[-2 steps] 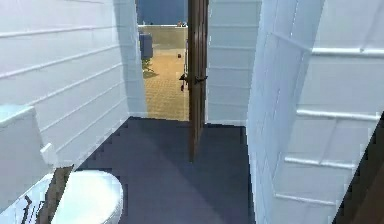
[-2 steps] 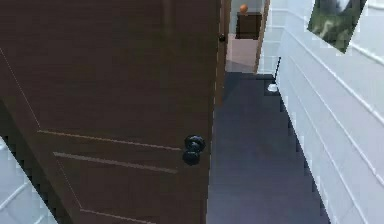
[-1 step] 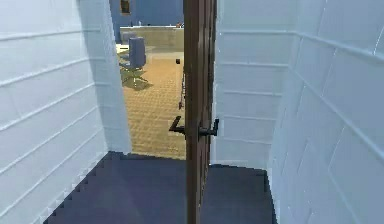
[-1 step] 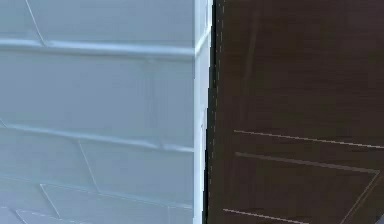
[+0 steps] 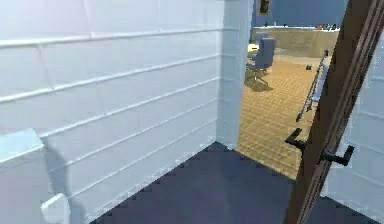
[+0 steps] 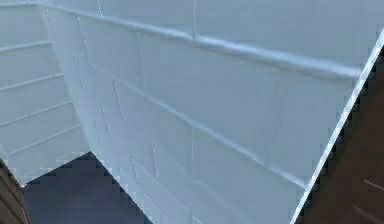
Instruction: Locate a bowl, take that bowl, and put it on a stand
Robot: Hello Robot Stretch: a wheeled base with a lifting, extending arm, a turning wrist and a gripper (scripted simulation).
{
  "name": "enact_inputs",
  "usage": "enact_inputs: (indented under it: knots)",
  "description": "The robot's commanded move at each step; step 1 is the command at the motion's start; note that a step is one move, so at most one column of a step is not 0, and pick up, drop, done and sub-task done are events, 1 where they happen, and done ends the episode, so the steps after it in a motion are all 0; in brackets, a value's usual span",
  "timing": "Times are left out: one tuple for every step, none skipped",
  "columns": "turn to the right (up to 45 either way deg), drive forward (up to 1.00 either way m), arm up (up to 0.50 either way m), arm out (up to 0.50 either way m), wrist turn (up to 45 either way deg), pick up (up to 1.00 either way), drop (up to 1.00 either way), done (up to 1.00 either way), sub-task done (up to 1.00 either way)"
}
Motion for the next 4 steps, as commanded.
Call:
enact_inputs:
  knots:
    - [0.0, 1.0, 0.0, 0.0, 0.0, 0.0, 0.0, 0.0, 0.0]
    - [9.0, 0.0, 0.0, 0.0, 0.0, 0.0, 0.0, 0.0, 0.0]
    - [0.0, 0.05, 0.0, 0.0, 0.0, 0.0, 0.0, 0.0, 0.0]
    - [33.0, 0.0, 0.0, 0.0, 0.0, 0.0, 0.0, 0.0, 0.0]
